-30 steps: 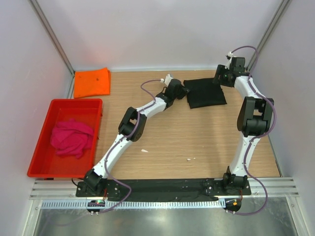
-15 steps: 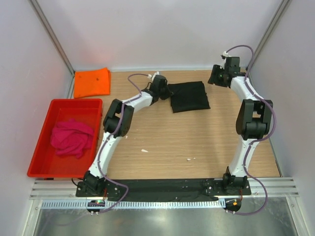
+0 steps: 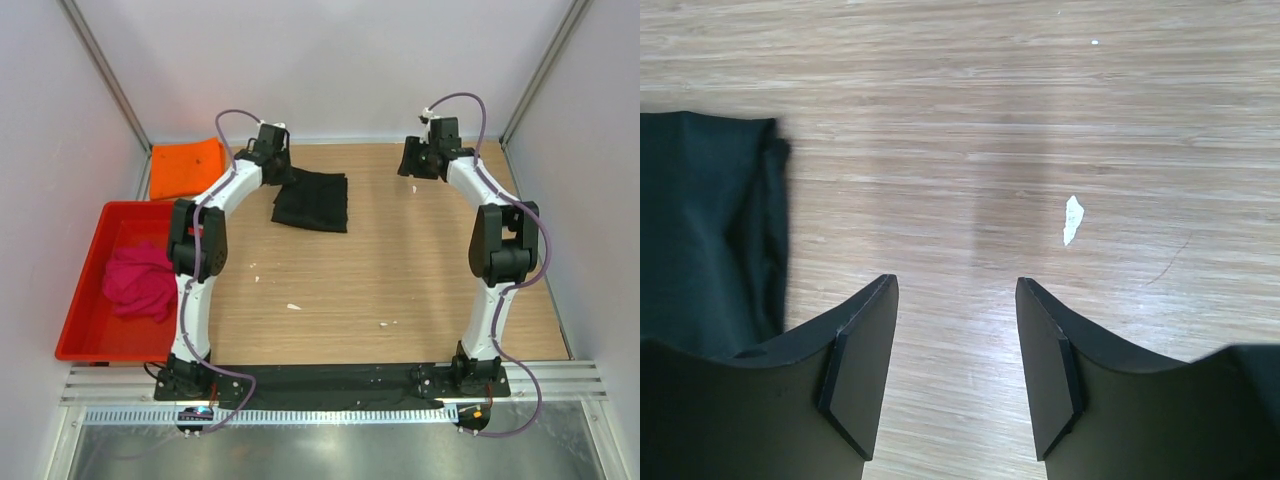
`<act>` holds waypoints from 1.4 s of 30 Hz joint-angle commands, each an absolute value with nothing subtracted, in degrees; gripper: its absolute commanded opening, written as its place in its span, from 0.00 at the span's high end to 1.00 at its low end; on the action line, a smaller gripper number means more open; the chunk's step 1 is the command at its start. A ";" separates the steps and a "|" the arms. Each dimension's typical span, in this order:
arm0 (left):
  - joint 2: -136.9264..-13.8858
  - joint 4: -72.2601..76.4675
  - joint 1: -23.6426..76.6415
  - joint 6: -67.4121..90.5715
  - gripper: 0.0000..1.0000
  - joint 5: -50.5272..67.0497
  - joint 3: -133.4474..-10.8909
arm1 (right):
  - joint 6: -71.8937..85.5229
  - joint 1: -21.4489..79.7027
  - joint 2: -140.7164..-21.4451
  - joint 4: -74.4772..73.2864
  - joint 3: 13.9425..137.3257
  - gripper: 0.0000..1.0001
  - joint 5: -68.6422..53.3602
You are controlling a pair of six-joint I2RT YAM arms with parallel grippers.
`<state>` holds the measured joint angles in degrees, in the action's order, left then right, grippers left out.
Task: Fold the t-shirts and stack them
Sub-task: Neatly place the folded tshirt to the corner
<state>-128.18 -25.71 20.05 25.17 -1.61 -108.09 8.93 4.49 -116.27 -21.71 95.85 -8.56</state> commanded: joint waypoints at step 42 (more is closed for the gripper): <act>-129.64 -32.43 5.28 -8.00 1.00 -18.98 -135.00 | 7.03 8.70 -121.11 -23.20 102.83 0.50 -7.91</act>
<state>-130.65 -34.98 6.70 -6.72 -18.41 -132.94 7.68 8.16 -120.70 -23.64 100.01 -8.45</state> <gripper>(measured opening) 0.015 0.508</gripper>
